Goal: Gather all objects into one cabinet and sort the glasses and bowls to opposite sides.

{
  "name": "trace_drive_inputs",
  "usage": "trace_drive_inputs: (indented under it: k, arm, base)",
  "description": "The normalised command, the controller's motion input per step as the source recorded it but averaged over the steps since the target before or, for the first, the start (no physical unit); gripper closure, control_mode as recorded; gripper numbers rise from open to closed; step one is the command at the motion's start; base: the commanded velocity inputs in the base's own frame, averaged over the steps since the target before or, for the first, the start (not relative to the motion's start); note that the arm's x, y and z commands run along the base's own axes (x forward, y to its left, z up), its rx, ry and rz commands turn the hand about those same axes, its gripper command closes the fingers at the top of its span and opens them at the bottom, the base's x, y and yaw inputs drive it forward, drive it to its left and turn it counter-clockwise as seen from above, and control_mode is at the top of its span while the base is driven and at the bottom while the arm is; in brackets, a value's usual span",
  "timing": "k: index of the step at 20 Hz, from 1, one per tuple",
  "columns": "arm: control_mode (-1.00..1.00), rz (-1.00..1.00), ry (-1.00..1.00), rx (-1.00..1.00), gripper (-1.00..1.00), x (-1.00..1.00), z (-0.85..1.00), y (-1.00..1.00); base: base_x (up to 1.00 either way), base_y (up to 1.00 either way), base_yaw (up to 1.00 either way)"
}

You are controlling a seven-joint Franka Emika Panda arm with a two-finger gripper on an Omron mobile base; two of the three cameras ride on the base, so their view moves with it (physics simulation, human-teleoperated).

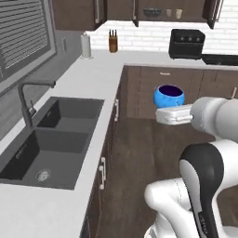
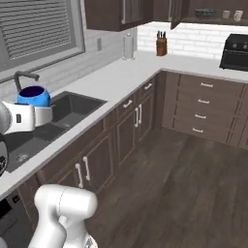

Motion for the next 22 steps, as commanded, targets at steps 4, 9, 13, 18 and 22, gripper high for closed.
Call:
trace_drive_inputs:
  k: [4, 9, 13, 18, 22]
  arm:
    - [1.00, 0.00, 0.00, 0.00, 1.00, 0.00, 0.00, 0.00]
    - [1.00, 0.00, 0.00, 0.00, 1.00, 0.00, 0.00, 0.00]
    - [1.00, 0.00, 0.00, 0.00, 1.00, 0.00, 0.00, 0.00]
    - [1.00, 0.00, 0.00, 0.00, 1.00, 0.00, 0.00, 0.00]
    - [1.00, 0.00, 0.00, 0.00, 1.00, 0.00, 0.00, 0.00]
  base:
    - [1.00, -0.25, -0.42]
    - [1.00, -0.18, -0.41]
    - [0.97, -0.26, -0.29]
    - [0.90, -0.27, -0.11]
    - [0.87, -0.41, -0.01]
